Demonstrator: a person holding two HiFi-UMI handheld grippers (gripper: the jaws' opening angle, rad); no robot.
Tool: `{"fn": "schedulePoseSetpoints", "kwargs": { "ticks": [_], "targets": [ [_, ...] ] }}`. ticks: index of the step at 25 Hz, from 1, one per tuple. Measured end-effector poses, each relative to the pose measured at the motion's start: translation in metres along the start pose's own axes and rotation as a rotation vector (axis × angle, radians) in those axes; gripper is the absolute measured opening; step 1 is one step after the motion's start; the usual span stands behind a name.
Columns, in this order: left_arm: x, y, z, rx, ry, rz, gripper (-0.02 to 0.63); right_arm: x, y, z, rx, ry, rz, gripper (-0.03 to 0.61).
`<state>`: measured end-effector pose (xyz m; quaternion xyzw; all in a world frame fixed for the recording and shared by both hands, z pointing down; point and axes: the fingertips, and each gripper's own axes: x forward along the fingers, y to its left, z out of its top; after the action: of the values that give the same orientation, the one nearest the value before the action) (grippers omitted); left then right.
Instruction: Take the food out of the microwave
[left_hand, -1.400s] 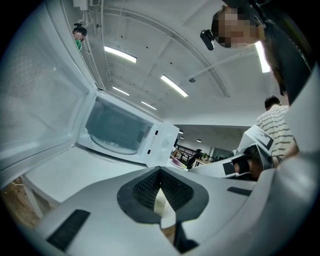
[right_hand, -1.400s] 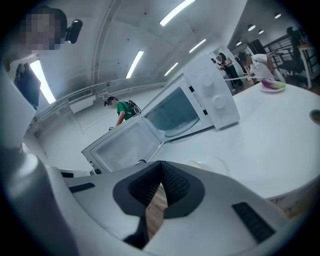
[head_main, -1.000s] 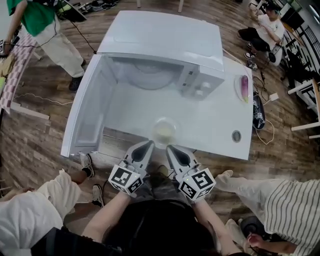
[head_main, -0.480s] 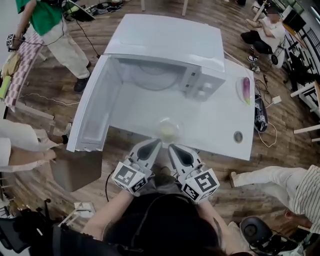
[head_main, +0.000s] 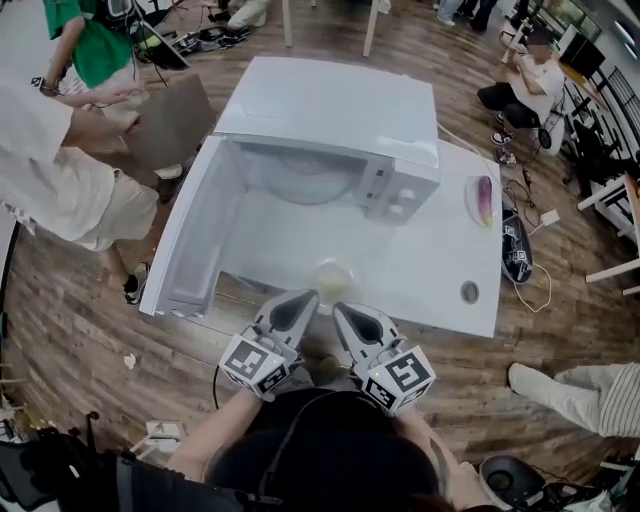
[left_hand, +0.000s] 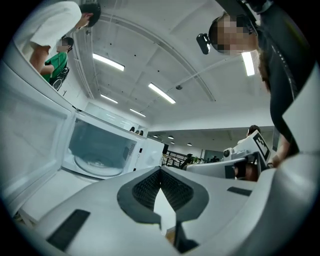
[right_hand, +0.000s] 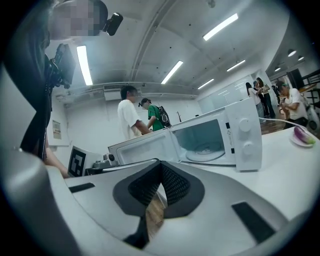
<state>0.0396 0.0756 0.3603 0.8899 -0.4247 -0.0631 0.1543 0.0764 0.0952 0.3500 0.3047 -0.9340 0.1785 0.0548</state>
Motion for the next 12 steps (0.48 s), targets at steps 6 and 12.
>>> {"fn": "schedulePoseSetpoints", "kwargs": {
  "ticks": [6,12],
  "targets": [
    [0.008,-0.005,0.005,0.036,0.014,-0.055,0.009,0.001,-0.004,0.003,-0.001,0.001,0.024,0.017],
    [0.000,-0.011,0.004,0.030,0.034,-0.072,0.009,-0.009,0.009,0.002,-0.014,-0.013,0.033,0.017]
  ]
}}
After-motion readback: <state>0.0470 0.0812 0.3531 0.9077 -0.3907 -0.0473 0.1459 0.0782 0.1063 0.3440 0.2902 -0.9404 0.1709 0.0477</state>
